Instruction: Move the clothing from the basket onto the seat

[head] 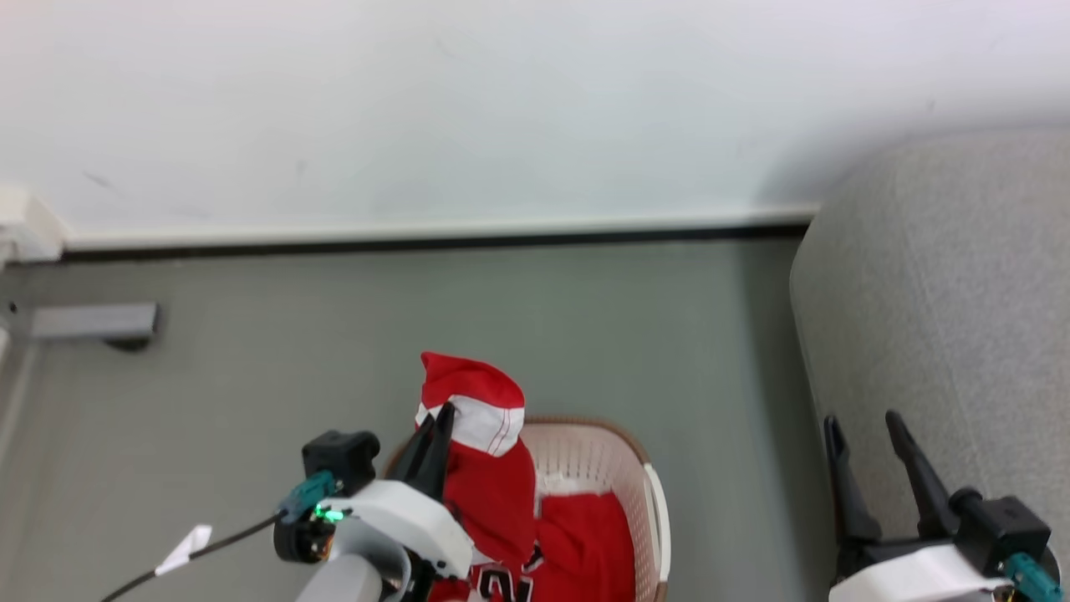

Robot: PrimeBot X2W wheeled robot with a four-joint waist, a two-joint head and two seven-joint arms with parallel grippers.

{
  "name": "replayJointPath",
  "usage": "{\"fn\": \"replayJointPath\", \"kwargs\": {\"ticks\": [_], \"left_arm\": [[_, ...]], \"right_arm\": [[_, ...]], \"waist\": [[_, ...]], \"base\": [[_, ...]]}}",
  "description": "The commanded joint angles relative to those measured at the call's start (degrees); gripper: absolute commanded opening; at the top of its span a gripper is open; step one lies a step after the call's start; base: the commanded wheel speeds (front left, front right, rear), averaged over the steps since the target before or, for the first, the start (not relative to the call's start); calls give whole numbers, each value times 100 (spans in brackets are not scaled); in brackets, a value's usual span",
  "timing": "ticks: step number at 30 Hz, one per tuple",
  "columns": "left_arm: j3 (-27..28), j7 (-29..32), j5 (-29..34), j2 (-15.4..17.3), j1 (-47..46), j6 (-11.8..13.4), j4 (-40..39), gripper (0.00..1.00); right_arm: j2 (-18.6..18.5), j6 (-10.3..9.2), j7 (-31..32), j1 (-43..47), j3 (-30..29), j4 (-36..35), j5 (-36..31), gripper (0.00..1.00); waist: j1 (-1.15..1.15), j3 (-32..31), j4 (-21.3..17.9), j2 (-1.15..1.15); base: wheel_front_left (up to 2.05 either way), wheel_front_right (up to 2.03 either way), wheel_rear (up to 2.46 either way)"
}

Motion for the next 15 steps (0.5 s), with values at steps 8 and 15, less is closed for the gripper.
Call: {"fn": "replayJointPath", "kwargs": {"ticks": [8, 15], "left_arm": [[111, 134, -183, 183, 638, 68, -878, 0], [181, 402, -210, 462, 989, 277, -1557, 0]], "right_arm": [[-24, -18, 4, 426, 122, 69, -23, 100], [-25, -18, 4, 601, 351, 100, -163, 100]], "waist": [[2, -937, 96, 0], [2, -1278, 161, 0]], "base": [[0, 0, 0], [0, 0, 0]]}}
